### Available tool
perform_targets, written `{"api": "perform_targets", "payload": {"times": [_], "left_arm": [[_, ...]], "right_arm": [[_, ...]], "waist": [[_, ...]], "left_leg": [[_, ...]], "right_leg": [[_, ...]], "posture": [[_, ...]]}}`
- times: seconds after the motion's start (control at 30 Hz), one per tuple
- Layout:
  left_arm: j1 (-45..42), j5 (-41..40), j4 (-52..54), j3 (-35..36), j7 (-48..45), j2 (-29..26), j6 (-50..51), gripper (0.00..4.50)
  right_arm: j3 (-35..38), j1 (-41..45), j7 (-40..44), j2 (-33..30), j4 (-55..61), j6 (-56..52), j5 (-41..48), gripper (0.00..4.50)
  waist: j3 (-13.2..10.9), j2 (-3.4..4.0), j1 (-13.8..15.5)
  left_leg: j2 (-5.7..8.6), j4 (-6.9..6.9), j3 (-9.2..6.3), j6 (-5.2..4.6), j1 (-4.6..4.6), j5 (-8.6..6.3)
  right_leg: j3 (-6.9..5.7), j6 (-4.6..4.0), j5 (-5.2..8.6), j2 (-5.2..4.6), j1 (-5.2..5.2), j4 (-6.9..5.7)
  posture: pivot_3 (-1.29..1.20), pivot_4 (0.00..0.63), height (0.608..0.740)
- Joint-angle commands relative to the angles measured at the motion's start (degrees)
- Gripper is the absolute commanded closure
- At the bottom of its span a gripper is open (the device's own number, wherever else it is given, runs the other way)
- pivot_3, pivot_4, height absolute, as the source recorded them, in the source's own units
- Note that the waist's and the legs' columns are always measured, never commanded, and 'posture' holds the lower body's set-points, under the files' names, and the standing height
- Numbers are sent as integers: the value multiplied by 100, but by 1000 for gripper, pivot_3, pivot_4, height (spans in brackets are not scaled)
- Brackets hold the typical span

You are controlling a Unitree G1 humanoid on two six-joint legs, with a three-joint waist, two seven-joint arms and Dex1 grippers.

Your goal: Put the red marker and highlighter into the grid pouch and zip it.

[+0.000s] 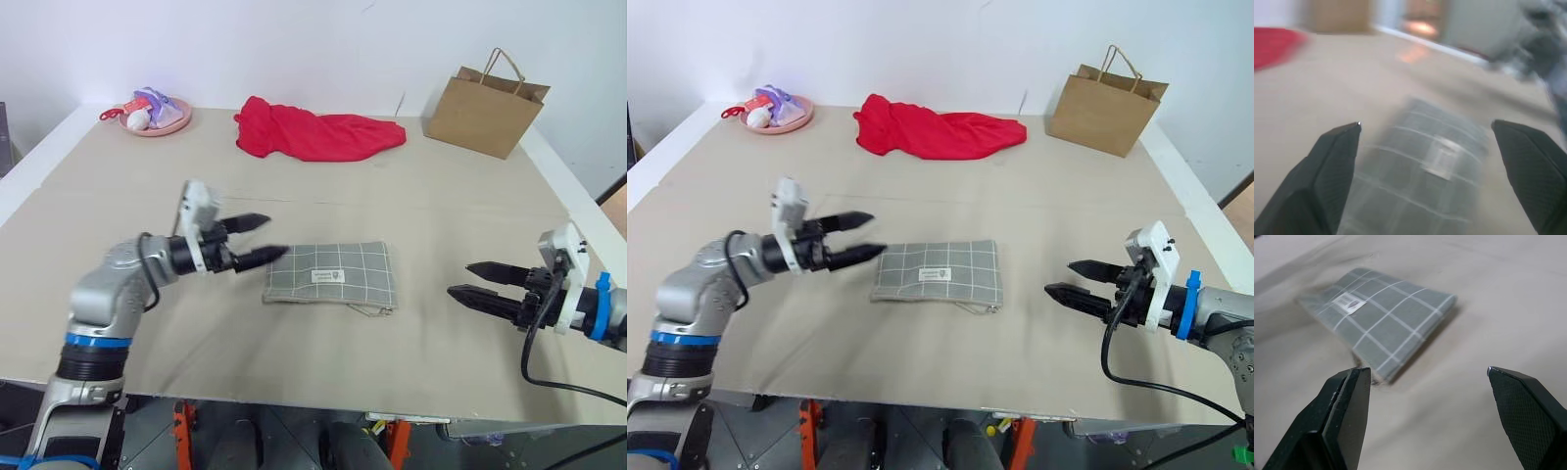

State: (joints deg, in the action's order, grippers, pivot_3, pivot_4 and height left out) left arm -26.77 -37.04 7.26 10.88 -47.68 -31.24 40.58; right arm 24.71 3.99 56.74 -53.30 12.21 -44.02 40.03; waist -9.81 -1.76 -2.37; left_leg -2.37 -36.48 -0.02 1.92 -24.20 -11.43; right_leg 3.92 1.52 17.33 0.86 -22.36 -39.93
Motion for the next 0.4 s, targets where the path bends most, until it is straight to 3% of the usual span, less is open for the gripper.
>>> {"api": "perform_targets", "payload": {"times": [0.03,0.23,0.4], "left_arm": [[789,-426,566,1080,577,-408,644,78],[1938,-587,796,1968,1010,-495,760,78],[2206,-579,788,1935,1173,-355,596,78]], "right_arm": [[76,-113,-121,154,-333,490,-314,383],[123,-69,-229,257,-826,652,-464,383],[-171,54,-359,432,-732,687,-517,383]], "waist": [[0,0,-33],[-2,2,-1],[-2,1,7]], "left_leg": [[-3,2,0,0,0,0],[1,-1,1,5,0,4],[5,-4,6,-9,10,18]], "right_leg": [[1,0,0,1,-1,0],[3,-4,-3,-7,3,0],[6,-6,-13,-11,11,0]], "posture": [[0,150,740],[0,150,740],[0,150,740]]}}
